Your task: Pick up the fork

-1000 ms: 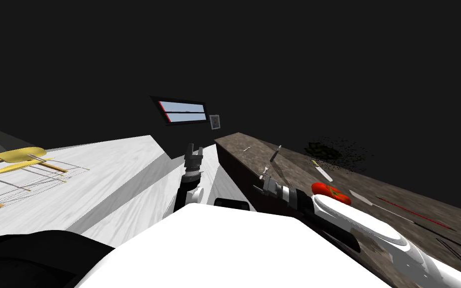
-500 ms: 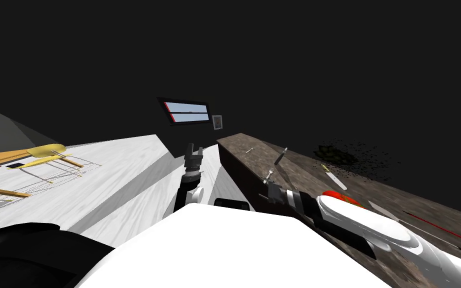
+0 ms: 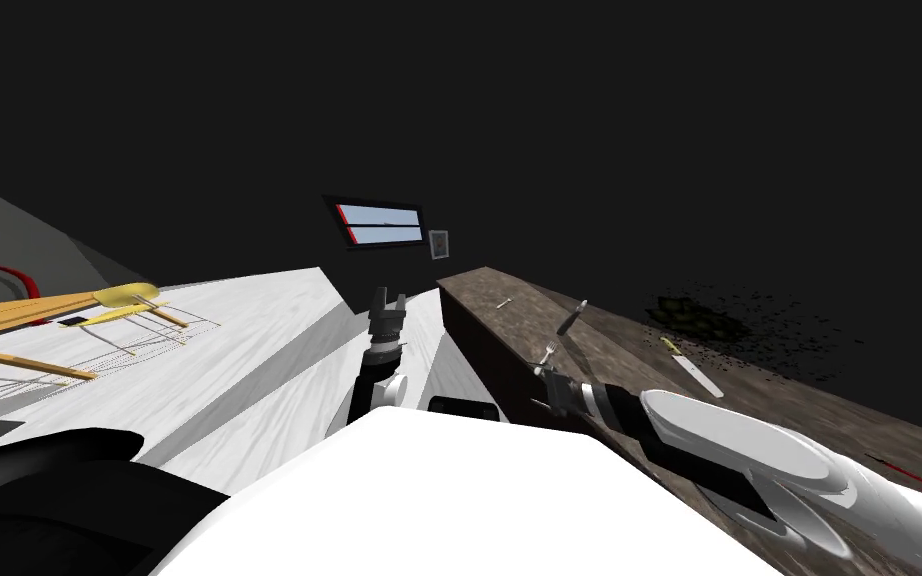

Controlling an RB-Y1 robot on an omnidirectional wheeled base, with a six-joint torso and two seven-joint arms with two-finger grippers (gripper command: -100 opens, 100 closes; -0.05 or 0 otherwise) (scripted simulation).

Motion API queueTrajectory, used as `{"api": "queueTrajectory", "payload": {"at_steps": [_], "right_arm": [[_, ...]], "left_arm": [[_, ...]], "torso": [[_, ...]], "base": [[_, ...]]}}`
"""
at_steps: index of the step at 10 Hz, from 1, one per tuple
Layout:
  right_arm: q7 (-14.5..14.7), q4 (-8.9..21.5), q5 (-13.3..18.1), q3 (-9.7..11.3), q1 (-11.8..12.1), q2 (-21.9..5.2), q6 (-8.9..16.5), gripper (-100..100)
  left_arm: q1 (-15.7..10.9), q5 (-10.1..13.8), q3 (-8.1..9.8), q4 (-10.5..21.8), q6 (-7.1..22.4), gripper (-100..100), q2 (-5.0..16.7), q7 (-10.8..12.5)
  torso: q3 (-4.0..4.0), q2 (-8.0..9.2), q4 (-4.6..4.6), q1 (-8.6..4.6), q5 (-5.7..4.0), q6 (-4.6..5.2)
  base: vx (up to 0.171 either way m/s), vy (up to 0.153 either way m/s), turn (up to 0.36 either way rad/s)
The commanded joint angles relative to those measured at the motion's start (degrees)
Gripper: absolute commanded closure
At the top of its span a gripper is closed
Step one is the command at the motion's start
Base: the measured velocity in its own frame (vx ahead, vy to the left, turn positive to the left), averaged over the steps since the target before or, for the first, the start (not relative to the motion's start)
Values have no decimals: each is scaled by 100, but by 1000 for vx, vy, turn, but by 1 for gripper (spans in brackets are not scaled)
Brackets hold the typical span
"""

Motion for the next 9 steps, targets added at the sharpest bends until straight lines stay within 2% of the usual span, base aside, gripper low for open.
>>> {"api": "queueTrajectory", "payload": {"at_steps": [1,2,3,4,5,6,7,8,9], "right_arm": [[32,-5,127,-83,161,-286,-13,-100],[-42,80,349,97,107,-471,-24,-100],[-42,80,432,97,107,-614,-24,-100],[-129,169,644,277,57,-822,-39,-100],[-129,169,732,277,57,-900,-39,-100],[-229,259,922,457,11,-1132,-57,-100],[-229,259,1023,457,11,-1158,-57,-100],[-339,352,1177,634,-33,-1385,-78,-100],[-339,352,1266,634,-33,-1385,-78,-100]], "left_arm": [[0,0,0,0,0,0,0,0],[0,0,0,0,0,0,0,0],[0,0,0,0,0,0,0,0],[0,0,0,0,0,0,0,0],[0,0,0,0,0,0,0,0],[0,0,0,0,0,0,0,0],[0,0,0,0,0,0,0,0],[1,0,0,0,0,0,0,0],[0,0,0,0,0,0,0,0]], "torso": [[0,0,0,0,0,0],[1,2,1,-2,1,4],[-1,-2,0,2,1,1],[0,1,0,3,1,3],[-1,-1,0,1,0,2],[1,3,0,0,1,3],[0,0,0,-1,0,0],[2,4,1,-1,-1,5],[0,1,0,5,1,2]], "base": [[48,11,66],[61,24,121],[49,22,76],[55,16,114],[45,10,89],[50,11,179],[44,9,71],[57,27,117],[50,16,82]]}}
